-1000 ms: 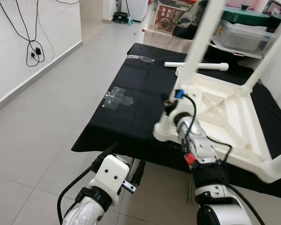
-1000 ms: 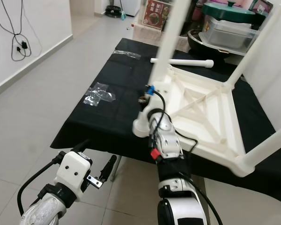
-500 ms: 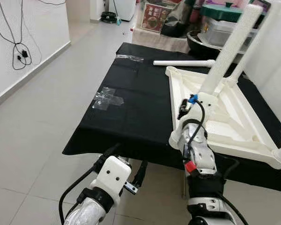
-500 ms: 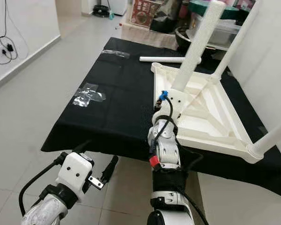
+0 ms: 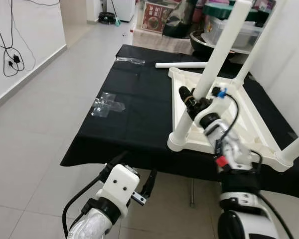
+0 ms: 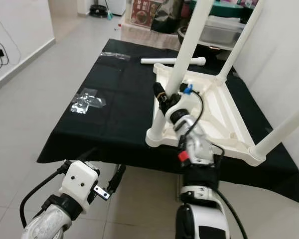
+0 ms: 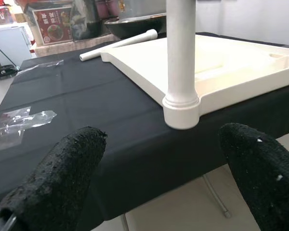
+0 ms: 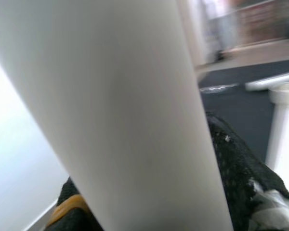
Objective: Building children table
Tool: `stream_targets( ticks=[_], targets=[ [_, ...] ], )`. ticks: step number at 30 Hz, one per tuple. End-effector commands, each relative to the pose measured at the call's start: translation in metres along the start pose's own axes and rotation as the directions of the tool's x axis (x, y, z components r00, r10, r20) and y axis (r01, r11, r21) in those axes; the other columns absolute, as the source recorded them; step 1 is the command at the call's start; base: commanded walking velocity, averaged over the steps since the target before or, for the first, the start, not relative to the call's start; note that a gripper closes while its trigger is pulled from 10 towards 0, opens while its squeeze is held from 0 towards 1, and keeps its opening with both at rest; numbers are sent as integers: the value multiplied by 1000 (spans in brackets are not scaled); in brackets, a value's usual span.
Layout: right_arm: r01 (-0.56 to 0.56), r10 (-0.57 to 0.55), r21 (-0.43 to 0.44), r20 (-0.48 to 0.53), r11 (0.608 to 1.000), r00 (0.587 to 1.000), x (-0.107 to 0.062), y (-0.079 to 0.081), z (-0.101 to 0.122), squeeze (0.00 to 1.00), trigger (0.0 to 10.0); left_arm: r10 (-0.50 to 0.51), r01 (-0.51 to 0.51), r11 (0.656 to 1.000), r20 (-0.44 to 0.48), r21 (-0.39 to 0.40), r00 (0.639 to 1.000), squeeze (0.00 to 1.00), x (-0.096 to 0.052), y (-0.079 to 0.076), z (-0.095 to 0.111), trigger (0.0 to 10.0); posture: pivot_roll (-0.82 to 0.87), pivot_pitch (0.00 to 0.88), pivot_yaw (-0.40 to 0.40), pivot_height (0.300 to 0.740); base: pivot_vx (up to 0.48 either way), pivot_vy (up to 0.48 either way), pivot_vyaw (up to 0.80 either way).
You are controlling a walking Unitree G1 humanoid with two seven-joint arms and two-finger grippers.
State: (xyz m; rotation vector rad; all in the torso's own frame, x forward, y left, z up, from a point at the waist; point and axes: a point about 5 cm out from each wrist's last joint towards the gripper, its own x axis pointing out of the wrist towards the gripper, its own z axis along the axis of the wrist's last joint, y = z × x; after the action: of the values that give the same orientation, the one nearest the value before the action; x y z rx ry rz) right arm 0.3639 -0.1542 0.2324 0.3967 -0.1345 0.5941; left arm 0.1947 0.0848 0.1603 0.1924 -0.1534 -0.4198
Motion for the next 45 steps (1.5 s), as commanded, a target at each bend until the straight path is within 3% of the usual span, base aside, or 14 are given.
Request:
stream_targets(
  ticks=[1,9,10,14,20,21,24,32,35,36,39,40,44,45],
  targets=[
    [-340,340,14,-63,940,938,4,36,-1,0,10000,-15,15,1000,-20,-6,1000,0,0,-3,-5,10000,122,61,-162,740,0,0,0],
    [-571,553,-19,-218,821,804,2,52,-26,0,10000,-18,17,1000,-17,-5,1000,0,1,-3,-5,10000,127,67,-163,740,0,0,0],
    [-553,522,-62,-260,831,813,10,51,-35,0,0,-16,16,1000,-17,-3,1000,0,1,-2,-5,10000,132,66,-162,740,0,0,0],
    [-200,134,-283,-239,938,962,37,29,-49,0,0,-13,13,1000,-19,-3,1000,0,0,-1,-5,10000,133,68,-159,740,0,0,0],
    [153,-200,-292,-139,944,970,36,4,-34,0,0,-12,12,1000,-21,-4,1000,0,0,-1,-5,10000,127,67,-158,740,0,0,0],
    [441,-481,-317,-59,840,875,20,-17,-24,0,0,-18,18,1000,-20,-7,1000,0,0,-3,-6,10000,122,58,-156,740,0,0,0],
    [618,-656,-337,1,710,754,3,-28,-21,0,0,-21,21,1000,-19,-8,1000,0,0,-4,-5,10000,122,52,-158,740,0,0,0],
    [847,-859,-247,88,471,504,-23,-25,-36,0,0,-21,21,1000,-13,-5,1000,0,1,-5,-4,10000,127,47,-161,740,0,0,0],
    [840,-851,-221,70,496,521,-18,-18,-42,0,0,-21,21,1000,-12,-5,1000,0,1,-5,-4,10000,123,49,-157,740,0,0,0],
    [781,-785,-172,58,601,617,-6,-3,-47,0,10000,-22,22,1000,-13,-6,1000,0,2,-4,-4,10000,121,51,-157,740,0,0,0],
    [746,-744,-137,75,652,664,-1,6,-46,0,10000,-23,23,1000,-14,-5,1000,0,2,-4,-5,10000,121,51,-157,740,0,0,0],
    [735,-731,-140,85,664,677,0,8,-45,1000,10000,-23,23,1000,-14,-5,1000,0,2,-4,-5,10000,123,51,-156,740,0,0,0],
    [719,-714,-162,99,676,693,0,7,-42,1000,10000,-22,22,1000,-15,-4,1000,0,2,-4,-5,10000,125,46,-159,740,0,0,0],
    [693,-686,-141,102,707,721,2,5,-40,0,10000,-22,22,1000,-16,-5,1000,0,1,-4,-5,10000,124,46,-161,740,0,0,0]
  ],
)
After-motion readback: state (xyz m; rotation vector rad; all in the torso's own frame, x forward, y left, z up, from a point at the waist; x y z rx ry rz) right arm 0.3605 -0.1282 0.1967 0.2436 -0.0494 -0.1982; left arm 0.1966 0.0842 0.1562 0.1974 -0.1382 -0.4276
